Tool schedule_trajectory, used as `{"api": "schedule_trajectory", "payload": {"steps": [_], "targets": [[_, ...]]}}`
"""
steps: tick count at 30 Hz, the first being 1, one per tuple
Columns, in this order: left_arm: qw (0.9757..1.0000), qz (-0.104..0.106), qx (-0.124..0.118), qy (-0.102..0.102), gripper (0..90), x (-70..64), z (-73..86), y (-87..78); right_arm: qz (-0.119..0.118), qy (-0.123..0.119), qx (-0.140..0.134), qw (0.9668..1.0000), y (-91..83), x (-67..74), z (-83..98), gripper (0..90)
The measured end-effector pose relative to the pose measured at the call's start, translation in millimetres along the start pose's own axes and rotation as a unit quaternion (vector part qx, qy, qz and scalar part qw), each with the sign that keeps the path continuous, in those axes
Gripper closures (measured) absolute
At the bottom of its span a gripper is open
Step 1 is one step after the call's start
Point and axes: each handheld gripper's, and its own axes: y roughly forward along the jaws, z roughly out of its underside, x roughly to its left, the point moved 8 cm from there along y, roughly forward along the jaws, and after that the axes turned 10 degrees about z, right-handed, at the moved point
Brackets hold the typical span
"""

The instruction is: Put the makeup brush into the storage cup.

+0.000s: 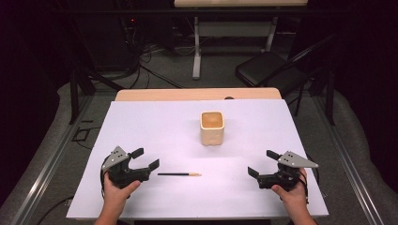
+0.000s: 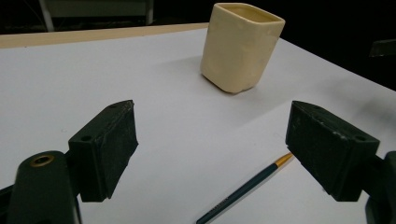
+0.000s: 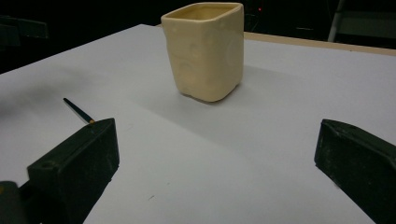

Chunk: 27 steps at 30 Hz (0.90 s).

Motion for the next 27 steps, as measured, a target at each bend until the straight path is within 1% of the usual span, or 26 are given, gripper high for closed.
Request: {"api": "schedule_trajectory", "payload": {"steps": [3,5,9,10,12,14,18,21,24,27], "targets": [[1.0000,0.001,0.003,-0.003,16.8,-0.4,1.6,0.8,0.000,-0.001,0.000,1.0000,-0.8,-0.8,-0.5,0.0],[1.0000,0.002,0.000,-0.006,16.8,-0.8,1.0,0.4,-0.001,-0.003,0.000,1.0000,-1.1,-0.3,-0.6,0.0],[1.0000,0.005,-0.003,-0.005,17.0,-2.2,-0.6,0.7,0.000,-0.005,0.001,1.0000,-0.8,0.6,-0.4,0.0],[1.0000,0.006,-0.004,0.000,17.0,-2.9,-0.9,0.8,0.001,-0.006,0.002,1.0000,-0.1,0.7,-0.4,0.0],[1.0000,0.005,-0.007,-0.003,17.1,-3.0,-1.8,0.7,0.001,-0.007,0.002,1.0000,0.8,0.6,-0.2,0.0],[0.9999,0.008,-0.007,-0.005,17.4,-2.9,-1.8,-0.1,0.003,-0.007,0.003,1.0000,1.8,0.1,0.4,0.0],[0.9999,0.006,-0.008,-0.007,17.6,-2.4,-1.3,-1.1,0.004,-0.006,0.006,1.0000,2.1,0.1,0.9,0.0],[0.9999,0.002,-0.010,-0.013,17.5,-1.4,-1.7,-3.6,0.006,-0.009,0.001,0.9999,1.4,0.4,-1.2,0.0],[0.9999,0.000,-0.011,-0.012,17.6,-1.1,-2.1,-5.8,0.008,-0.008,0.005,0.9999,1.4,0.3,-0.8,0.0],[0.9998,0.000,-0.014,-0.013,17.6,-0.9,-3.0,-7.3,0.008,-0.008,0.003,0.9999,2.2,0.7,-1.1,0.0]]}}
